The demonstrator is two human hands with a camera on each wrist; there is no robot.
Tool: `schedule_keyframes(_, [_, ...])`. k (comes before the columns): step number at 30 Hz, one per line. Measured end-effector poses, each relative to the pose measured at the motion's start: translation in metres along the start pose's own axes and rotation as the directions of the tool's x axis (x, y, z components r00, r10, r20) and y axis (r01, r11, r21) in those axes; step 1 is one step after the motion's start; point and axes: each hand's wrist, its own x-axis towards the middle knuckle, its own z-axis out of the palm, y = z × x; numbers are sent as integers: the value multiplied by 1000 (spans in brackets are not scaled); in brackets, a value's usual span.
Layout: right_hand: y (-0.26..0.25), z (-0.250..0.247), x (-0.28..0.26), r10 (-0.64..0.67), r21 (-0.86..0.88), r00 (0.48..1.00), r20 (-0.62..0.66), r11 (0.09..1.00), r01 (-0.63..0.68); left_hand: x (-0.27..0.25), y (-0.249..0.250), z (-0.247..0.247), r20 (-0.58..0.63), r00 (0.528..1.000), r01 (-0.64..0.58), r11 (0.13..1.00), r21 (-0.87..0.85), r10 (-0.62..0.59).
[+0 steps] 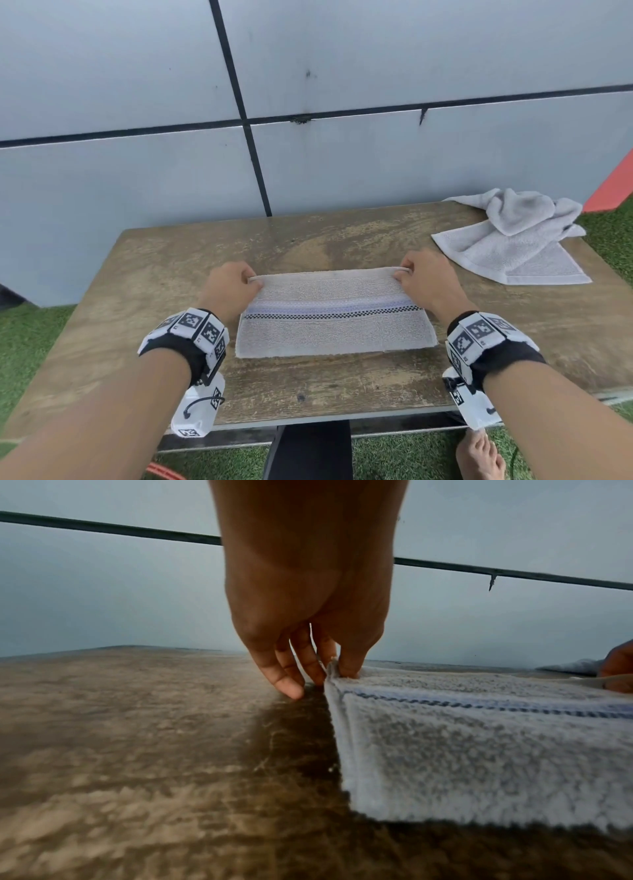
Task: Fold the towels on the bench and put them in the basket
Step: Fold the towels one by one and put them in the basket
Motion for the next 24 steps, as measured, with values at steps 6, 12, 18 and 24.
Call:
schedule_keyframes(6, [-3, 2, 1, -16, -45, 999, 34, 999, 17, -1, 7, -1, 40, 991, -128, 990, 63, 125])
schedule_keyframes(12, [-7, -5, 1, 47, -114, 987, 153, 993, -29, -4, 8, -12, 162, 974, -176, 978, 113, 157])
schedule_keyframes(18, [-18, -51, -10, 17, -42, 994, 104, 999, -13, -17, 24, -52, 84, 971, -229, 970, 83, 222])
schedule_keyframes(24, [-39, -102, -32, -71, 153, 984, -162, 983, 97, -43, 33, -92, -305, 913, -320, 939, -124, 271])
